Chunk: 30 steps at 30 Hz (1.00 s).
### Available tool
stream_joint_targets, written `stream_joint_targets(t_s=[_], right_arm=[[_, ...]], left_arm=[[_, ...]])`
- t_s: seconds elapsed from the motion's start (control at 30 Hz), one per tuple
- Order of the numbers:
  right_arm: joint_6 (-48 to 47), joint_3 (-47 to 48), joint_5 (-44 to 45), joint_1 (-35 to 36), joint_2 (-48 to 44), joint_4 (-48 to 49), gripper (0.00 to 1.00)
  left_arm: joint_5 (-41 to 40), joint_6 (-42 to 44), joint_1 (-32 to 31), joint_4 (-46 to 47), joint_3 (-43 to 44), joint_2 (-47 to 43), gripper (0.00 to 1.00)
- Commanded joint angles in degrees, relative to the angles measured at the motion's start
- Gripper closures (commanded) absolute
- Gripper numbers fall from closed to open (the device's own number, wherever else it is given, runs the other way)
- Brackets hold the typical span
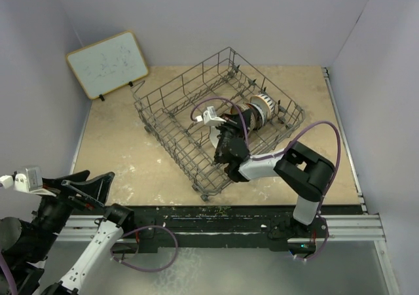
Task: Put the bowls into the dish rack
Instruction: Adjust the bowl in the dish rack.
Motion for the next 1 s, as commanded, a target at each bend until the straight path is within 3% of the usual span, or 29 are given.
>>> stream_joint_targets(t_s=[0.0,0.17,0.33,0.43,0.53,0.6,0.73,0.9,0.97], right_arm=[[3.1,6.3,-1.8,-0.4,0.3,6.2,1.0],[-1.6,7.6,-1.1,-0.4,3.7,7.2,1.0],[6.2,5.2,0.7,0.2,2.3,-3.9,1.0],[16.8,5.3,0.3,0.8,-1.5,-20.8,1.0],[34.4,8.6,-2.5,0.9,-4.0,-46.1,1.0],[44.8,11.1,-3.9,0.9,-4.0,-57.5,1.0],[48.5,11.6,-6.1,1.6,-3.0,-61.3,1.0],[59.0,17.4,-8.5,2.3,-1.0,-76.1,1.0],[57.8,17.4,-7.5,2.5,-0.2,-75.2,1.0]], left_arm=[[-3.5,-1.4,-1.9,0.8,1.3,-0.3,0.01],[-4.3,-1.5,-2.2,0.2,2.1,-0.5,0.01],[-3.9,-2.1,-2.5,-0.1,1.9,-0.5,0.01],[-3.6,-2.5,-2.5,0.0,1.8,-0.6,0.01],[-3.5,-2.4,-2.5,0.0,1.9,-1.0,0.01],[-3.8,-2.4,-2.4,-0.1,2.2,-1.1,0.01],[-3.9,-2.4,-2.4,-0.3,2.4,-1.3,0.01],[-4.1,-2.5,-2.4,-0.8,3.0,-2.0,0.01],[-4.4,-2.5,-2.4,-1.1,2.9,-2.4,0.01]])
